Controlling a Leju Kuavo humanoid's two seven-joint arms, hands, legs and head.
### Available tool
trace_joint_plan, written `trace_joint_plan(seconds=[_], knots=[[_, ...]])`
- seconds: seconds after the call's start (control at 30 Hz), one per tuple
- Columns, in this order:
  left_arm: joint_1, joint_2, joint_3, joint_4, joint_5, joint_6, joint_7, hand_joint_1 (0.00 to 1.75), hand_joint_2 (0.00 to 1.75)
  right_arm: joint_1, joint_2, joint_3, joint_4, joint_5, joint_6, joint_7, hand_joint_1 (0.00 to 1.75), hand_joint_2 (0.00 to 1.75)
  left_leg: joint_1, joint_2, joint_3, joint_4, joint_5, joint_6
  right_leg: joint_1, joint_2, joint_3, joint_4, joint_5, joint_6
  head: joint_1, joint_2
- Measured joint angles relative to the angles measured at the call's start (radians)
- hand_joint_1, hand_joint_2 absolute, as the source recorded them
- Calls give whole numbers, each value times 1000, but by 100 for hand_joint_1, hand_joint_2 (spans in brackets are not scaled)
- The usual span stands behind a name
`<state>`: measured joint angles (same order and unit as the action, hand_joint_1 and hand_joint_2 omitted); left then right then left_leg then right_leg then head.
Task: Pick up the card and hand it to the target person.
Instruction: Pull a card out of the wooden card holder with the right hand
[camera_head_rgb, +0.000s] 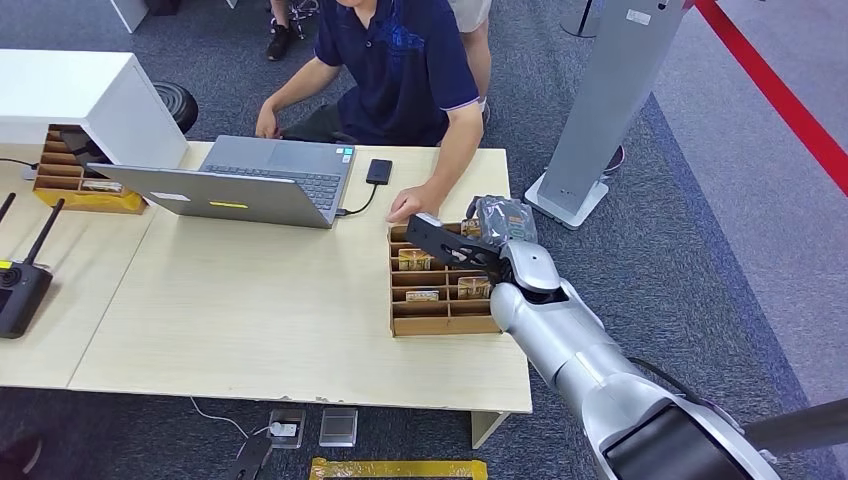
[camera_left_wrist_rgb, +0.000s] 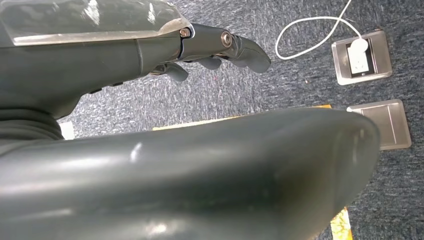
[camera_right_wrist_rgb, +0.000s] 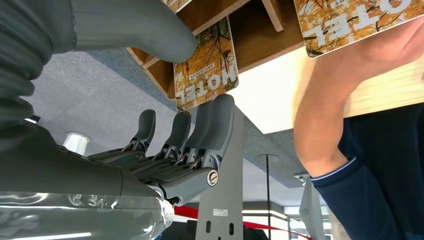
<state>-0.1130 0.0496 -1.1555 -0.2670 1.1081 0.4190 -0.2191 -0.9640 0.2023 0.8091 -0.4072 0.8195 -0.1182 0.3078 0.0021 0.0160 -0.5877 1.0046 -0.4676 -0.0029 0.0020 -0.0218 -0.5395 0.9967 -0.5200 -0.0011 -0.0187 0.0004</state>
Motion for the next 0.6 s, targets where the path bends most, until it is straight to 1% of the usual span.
trace_joint_plan(seconds=[0.6], knots=[[0,0,0,0,-3,-2,2,0,0,-4,0,0,6,7,11,16,85,175,0,0,0,0,0,0,0,0,0,0,0,0,0,0]])
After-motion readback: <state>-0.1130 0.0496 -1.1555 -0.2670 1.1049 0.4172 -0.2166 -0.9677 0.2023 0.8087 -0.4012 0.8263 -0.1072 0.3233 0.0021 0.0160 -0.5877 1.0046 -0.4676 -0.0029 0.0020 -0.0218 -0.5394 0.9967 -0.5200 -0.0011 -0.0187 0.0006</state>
